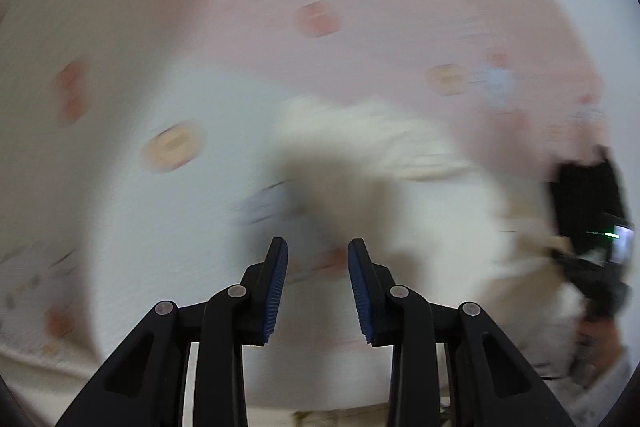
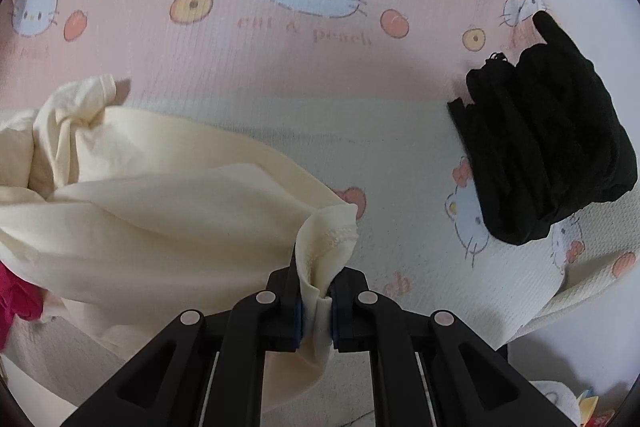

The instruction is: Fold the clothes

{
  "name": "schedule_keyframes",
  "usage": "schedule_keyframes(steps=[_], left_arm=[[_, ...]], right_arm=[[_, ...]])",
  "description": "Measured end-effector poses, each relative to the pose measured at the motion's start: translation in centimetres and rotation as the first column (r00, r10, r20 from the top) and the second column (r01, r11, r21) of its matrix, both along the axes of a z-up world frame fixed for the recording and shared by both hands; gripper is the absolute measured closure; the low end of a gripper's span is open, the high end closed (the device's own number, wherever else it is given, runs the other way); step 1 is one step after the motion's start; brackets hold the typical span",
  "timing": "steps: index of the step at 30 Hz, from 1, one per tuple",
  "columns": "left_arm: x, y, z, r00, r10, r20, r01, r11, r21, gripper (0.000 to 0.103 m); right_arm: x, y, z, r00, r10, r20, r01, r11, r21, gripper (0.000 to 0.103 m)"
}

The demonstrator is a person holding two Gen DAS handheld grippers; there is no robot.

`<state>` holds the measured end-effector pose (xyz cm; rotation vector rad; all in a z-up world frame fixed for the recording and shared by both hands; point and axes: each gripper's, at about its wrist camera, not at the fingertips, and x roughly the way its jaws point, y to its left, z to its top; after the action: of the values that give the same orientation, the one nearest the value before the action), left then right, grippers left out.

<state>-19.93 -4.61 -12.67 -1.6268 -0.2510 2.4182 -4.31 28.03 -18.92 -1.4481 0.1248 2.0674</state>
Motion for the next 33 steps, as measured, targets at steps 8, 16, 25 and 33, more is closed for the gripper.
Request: schedule_keyframes(steps=[8, 16, 25, 33], left_arm=[[1.2, -1.7, 2.7, 0.997, 0.049, -0.059, -0.040, 0.989, 0.142, 0.071], [1.2, 4.3, 4.4, 0.993, -0.065, -0.099, 0.079, 0.986, 0.144, 0.022], [2.1, 8.8, 5.5, 0.973, -0.171, -0.157, 0.170, 0.985, -0.022, 0.022], [3.3, 13.1, 6.0, 0.921, -0.326, -0.212, 0.280, 0.934, -0.220, 0.022]], right_arm=[[0.6, 0.0, 0.1, 0.999, -0.020, -0.031, 0.018, 0.997, -0.072, 0.095], [1.3, -0.9, 2.6, 0.989, -0.033, -0.147, 0.008, 0.985, -0.171, 0.041], [2.5, -2.8, 4.2, 0.980, -0.011, -0.200, -0.036, 0.973, -0.227, 0.034], [4.3, -3.6, 3.4, 0.971, -0.055, -0.231, -0.032, 0.934, -0.356, 0.033]])
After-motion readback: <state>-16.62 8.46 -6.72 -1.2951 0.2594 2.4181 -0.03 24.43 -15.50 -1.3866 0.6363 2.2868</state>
